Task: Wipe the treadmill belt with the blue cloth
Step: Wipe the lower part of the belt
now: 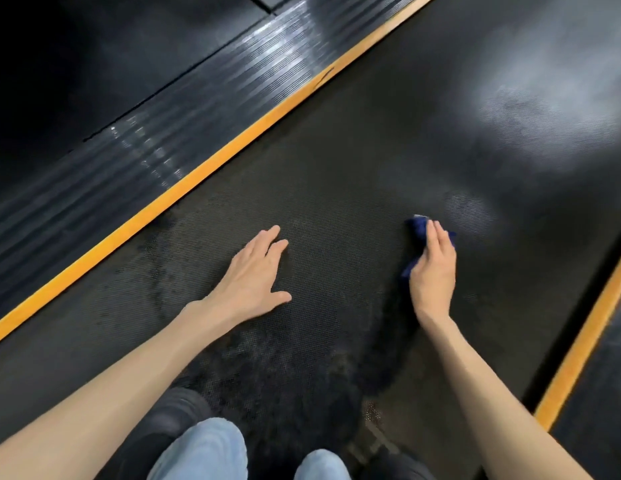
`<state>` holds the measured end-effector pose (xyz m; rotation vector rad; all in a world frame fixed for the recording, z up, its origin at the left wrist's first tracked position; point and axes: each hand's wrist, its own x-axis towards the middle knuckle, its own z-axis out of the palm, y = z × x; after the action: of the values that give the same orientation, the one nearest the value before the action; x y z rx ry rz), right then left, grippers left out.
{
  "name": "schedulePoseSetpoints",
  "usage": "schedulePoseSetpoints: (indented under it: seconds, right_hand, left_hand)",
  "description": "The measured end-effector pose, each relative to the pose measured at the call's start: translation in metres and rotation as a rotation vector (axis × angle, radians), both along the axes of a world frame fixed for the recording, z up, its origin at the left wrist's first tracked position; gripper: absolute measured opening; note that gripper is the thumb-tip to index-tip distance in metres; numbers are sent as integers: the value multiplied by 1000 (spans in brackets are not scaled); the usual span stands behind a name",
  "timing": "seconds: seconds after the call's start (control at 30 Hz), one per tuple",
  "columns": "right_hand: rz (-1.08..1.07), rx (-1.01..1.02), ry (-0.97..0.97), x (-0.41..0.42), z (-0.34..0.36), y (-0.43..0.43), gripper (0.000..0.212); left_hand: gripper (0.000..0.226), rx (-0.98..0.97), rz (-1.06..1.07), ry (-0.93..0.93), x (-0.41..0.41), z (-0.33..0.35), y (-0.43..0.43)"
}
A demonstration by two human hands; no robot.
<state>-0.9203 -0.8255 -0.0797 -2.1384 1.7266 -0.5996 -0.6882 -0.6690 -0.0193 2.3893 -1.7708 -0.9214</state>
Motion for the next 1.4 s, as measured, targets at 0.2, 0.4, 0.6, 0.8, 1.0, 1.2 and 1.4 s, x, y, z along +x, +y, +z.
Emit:
schedulePoseSetpoints:
  seconds: [0.2,0.4,0.6,0.8,1.0,1.2,1.4]
  right_hand:
    - [747,27,156,11,4,127,65]
    - [541,50,196,-64,8,45,64]
    - [-152,71,59,-51,8,23,60]
    - [771,74,131,4,13,148,62]
    - [133,68,46,-84,4,27,66]
    - [157,12,-6,-29,9,79,35]
    - [423,-35,-53,-37,1,86,22]
  left_hand:
    - [76,-50,-66,-72,-17,-10,-19]
    - [92,126,-213,-277,-29,-8,-40]
    - [91,139,-207,-331,-32,-9,-42]
    - [91,120,-200,-350,-32,-10,-42]
    - [90,109,-202,-310,-28,-8,-39]
    - [91,108,-181,-321,-33,-9,-39]
    - [90,102,-182,-317,-33,-8,-39]
